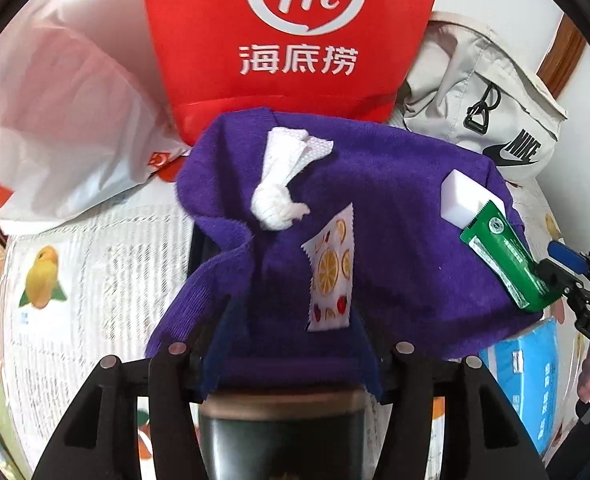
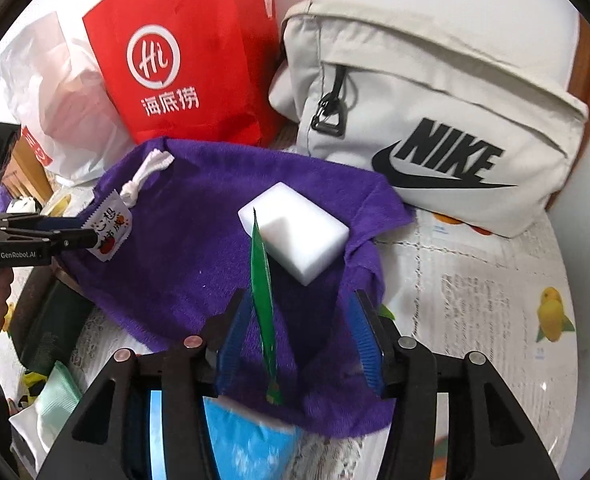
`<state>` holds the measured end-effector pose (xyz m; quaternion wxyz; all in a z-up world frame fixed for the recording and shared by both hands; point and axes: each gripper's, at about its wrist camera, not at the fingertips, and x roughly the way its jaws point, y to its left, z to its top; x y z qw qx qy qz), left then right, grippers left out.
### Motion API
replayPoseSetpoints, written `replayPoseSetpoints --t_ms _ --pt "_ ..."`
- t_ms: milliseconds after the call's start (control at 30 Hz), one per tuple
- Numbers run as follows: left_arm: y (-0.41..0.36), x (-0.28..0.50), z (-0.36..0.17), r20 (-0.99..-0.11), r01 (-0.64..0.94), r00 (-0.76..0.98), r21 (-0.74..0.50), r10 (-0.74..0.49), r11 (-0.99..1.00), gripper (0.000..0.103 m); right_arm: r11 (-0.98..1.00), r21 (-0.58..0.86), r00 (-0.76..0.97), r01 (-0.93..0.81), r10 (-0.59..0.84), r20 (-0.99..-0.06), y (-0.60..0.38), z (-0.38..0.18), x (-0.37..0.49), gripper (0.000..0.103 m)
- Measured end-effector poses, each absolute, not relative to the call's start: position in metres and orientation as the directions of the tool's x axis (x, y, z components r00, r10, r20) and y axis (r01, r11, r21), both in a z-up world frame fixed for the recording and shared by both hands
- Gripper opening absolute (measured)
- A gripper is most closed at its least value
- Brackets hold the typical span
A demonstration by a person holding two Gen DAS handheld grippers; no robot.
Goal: Organize soft objects
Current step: 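Open both grippers to drop the strip and green packet onto the purple towel, then reach the left gripper to the white mesh bag while the right reaches the black watch strap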
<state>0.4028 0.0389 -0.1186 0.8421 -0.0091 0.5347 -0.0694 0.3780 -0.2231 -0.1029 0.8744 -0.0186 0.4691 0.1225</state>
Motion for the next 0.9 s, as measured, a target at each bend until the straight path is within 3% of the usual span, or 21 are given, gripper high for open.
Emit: replayPoseSetpoints --t_ms 800,900 --pt "0.058 0.278 -0.054 -0.798 0.102 0.575 -0.148 -0.18 0.984 0.057 0.955 0.132 0.572 -0.265 0.266 -0.776 -0.196 -0.056 0.239 0.052" --pt "0.062 0.253 -0.053 -0.772 0.109 0.606 -0.158 -0.192 0.981 0.057 0.954 0.131 0.584 -0.271 0.271 -0.765 -0.19 -0.054 0.219 0.059"
